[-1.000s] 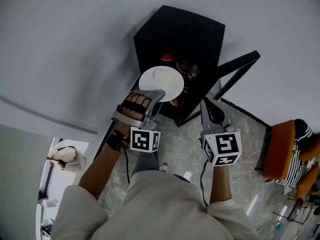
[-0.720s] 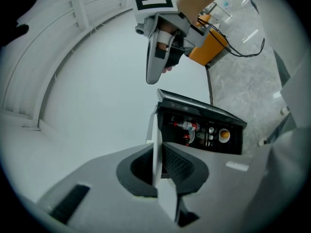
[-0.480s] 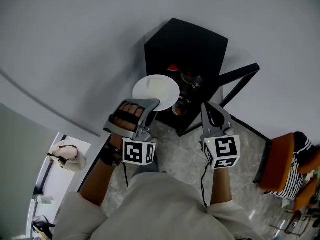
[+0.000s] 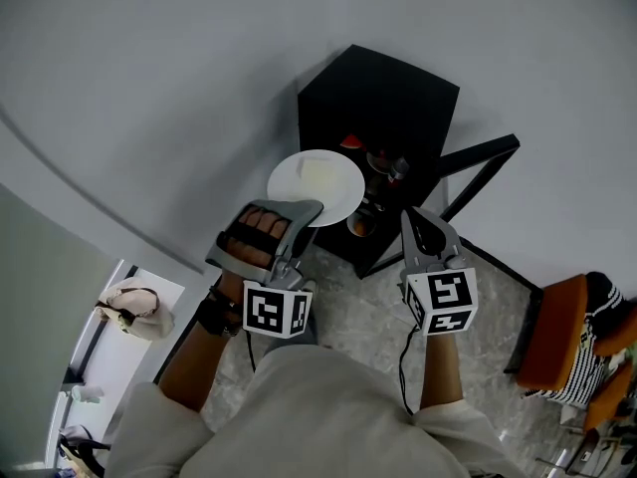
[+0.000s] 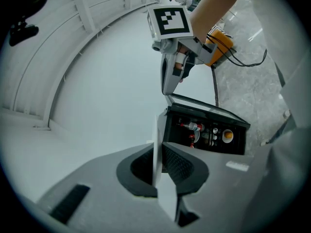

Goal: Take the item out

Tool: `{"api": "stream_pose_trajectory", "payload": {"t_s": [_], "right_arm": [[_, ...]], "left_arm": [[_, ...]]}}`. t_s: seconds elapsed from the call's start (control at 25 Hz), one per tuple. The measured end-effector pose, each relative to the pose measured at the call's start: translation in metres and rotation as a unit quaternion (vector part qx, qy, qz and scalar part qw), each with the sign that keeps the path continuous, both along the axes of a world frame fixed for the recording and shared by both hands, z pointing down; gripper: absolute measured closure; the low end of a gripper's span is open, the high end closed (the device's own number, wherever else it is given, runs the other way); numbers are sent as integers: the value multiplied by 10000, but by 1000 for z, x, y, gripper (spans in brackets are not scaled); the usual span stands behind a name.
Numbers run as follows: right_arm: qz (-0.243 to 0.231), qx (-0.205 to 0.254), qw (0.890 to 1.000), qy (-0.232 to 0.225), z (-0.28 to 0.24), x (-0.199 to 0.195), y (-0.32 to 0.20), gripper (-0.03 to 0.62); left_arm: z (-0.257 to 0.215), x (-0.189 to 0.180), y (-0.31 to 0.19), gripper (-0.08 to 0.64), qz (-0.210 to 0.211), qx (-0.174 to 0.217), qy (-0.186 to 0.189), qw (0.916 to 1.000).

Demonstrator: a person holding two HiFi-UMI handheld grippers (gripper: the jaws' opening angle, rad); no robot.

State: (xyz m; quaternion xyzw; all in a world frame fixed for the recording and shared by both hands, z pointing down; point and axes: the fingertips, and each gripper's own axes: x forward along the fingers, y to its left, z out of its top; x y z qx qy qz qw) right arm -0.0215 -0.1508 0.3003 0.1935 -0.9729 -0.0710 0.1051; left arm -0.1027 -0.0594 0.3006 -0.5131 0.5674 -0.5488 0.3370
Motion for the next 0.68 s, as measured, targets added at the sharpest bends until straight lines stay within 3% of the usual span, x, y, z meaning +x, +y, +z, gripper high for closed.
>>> {"api": "stream_pose_trajectory", "payload": {"t_s": [0.68], "right_arm": [[61,-67,9999,88,7,2,-11,588]], "left_arm": [[6,2,-11,535,63,-48,-47,10000]]}}
